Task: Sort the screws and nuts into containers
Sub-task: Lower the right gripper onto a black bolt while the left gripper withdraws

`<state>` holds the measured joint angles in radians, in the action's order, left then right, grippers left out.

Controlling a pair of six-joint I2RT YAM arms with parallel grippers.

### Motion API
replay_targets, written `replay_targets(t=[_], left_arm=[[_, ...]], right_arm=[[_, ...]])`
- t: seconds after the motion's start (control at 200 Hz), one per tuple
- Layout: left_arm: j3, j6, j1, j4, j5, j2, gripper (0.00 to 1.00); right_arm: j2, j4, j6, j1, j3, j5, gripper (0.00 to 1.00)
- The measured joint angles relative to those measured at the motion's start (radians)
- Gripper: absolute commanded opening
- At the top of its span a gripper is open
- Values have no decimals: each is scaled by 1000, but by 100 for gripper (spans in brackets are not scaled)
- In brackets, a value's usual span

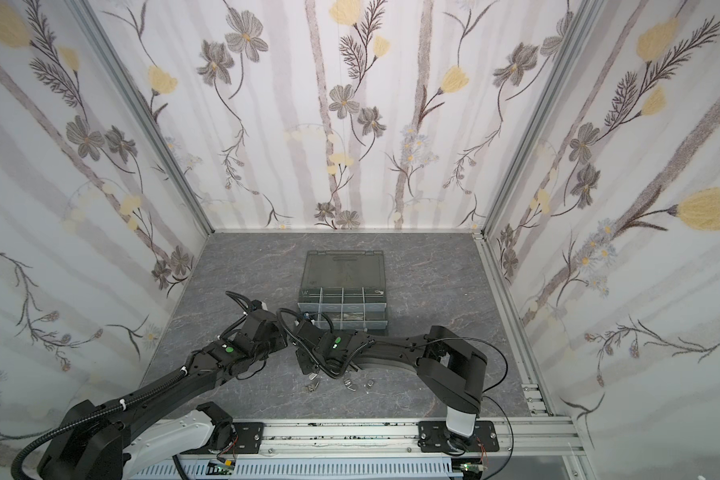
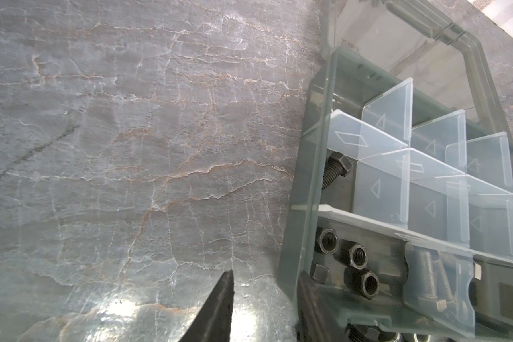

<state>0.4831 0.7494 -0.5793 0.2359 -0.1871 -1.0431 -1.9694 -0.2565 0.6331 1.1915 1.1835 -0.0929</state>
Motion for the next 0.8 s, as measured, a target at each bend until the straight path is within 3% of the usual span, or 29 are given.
replay_targets(t=[0.8], left_arm=[[-104, 46, 12, -1, 8, 119, 40]], right_arm=[[-218, -78, -25, 3, 191, -23, 36]])
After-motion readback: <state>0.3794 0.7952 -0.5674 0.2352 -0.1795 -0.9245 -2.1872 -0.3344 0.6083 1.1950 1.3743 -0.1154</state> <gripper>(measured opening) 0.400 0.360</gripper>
